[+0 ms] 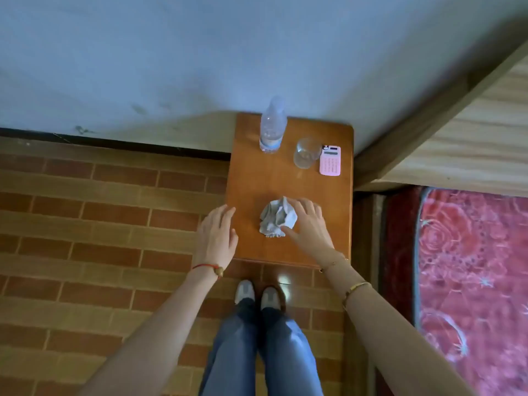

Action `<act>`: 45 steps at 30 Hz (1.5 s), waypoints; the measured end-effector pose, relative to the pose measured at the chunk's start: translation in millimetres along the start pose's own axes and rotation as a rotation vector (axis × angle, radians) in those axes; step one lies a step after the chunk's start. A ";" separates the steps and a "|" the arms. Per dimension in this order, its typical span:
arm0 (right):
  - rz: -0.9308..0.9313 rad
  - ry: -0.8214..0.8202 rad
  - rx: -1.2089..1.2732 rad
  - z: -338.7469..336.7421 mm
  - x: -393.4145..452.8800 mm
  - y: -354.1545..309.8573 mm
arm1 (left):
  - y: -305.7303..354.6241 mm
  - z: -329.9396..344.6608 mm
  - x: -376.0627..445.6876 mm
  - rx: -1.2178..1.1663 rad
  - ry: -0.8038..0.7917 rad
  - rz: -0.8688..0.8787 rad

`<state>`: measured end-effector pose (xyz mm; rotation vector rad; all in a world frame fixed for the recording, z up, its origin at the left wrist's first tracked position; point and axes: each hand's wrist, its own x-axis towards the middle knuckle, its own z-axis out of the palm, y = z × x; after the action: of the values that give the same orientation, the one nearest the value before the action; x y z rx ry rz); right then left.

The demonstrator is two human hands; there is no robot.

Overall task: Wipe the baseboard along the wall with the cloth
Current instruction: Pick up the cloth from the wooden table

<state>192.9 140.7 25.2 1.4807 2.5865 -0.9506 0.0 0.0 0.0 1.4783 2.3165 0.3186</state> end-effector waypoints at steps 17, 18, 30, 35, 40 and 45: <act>-0.007 0.132 -0.137 78.9 33.4 17.8 | -29.6 78.4 6.3 -0.033 -0.098 -0.090; 0.007 0.130 -0.125 72.0 31.6 13.2 | -27.6 70.8 6.0 -0.027 -0.114 -0.096; -0.109 0.199 0.104 -75.8 -55.8 -107.3 | 7.1 -124.7 -63.8 -0.148 0.051 -0.118; -0.233 0.210 0.132 -118.9 -103.0 -159.2 | 12.4 -198.1 -125.6 -0.226 0.207 -0.151; -0.372 0.174 0.133 -130.1 -137.2 -208.6 | 5.8 -238.6 -199.0 -0.299 0.335 -0.292; -0.520 0.111 0.129 -116.5 -157.3 -266.6 | -16.1 -264.5 -278.3 -0.339 0.436 -0.437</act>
<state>102.2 -20.4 299.4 0.9049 3.1225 -1.1147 -20.3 -256.4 285.5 0.7687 2.6608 0.9253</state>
